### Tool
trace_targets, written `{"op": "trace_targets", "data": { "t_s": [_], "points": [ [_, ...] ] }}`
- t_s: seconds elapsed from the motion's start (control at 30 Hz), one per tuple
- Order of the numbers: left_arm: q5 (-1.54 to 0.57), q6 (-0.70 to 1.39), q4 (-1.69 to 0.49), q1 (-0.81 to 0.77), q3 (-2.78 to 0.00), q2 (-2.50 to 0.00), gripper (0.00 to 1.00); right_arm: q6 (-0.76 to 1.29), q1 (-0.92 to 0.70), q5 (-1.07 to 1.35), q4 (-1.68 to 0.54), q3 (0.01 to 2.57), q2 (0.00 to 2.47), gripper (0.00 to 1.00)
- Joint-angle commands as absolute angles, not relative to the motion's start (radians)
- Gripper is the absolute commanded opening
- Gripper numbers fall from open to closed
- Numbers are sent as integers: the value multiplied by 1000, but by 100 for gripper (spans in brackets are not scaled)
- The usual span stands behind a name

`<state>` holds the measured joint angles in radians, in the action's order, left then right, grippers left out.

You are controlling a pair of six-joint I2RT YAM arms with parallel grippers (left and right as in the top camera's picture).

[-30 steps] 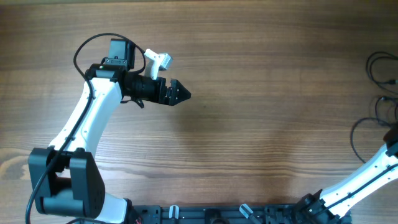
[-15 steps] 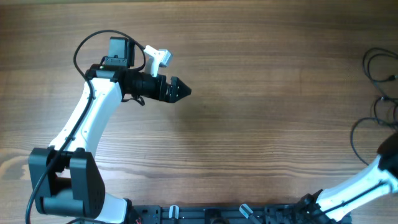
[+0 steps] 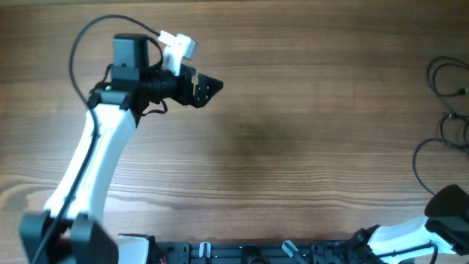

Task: Untangle cables

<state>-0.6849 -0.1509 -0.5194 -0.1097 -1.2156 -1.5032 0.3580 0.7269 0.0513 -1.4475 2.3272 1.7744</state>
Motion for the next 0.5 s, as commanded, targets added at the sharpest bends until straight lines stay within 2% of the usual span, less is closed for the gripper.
{"op": "trace_targets", "data": {
  "t_s": [0.0,0.1,0.2,0.23,0.3,0.33,0.4,0.47],
  "points": [
    [-384,7,-517,-104,-1217,-1343,100,-33,642,491,-1439,2326,1776,100],
    [-231,91,-571,-103,-1217,-1219,100,-157,506,595,-1450,2326,1776,100],
    [-107,125,-657,-103,-1216,-1125,96,-86,331,363,-1458,2324,1766,100],
    [-55,124,-664,-103,-1212,-1102,94,2,245,206,-1430,2318,1748,100],
    [-6,117,-662,-103,-1211,-1091,94,83,138,38,-1383,2308,1702,100],
    [9,116,-662,-103,-1208,-1100,93,95,62,-58,-1347,2297,1667,100],
    [-14,61,-649,-106,-1188,-1111,83,114,-42,-154,-1312,2267,1623,100],
    [-14,62,-600,-124,-1129,-1098,82,157,-152,-248,-1236,2142,1551,100]
  ]
}}
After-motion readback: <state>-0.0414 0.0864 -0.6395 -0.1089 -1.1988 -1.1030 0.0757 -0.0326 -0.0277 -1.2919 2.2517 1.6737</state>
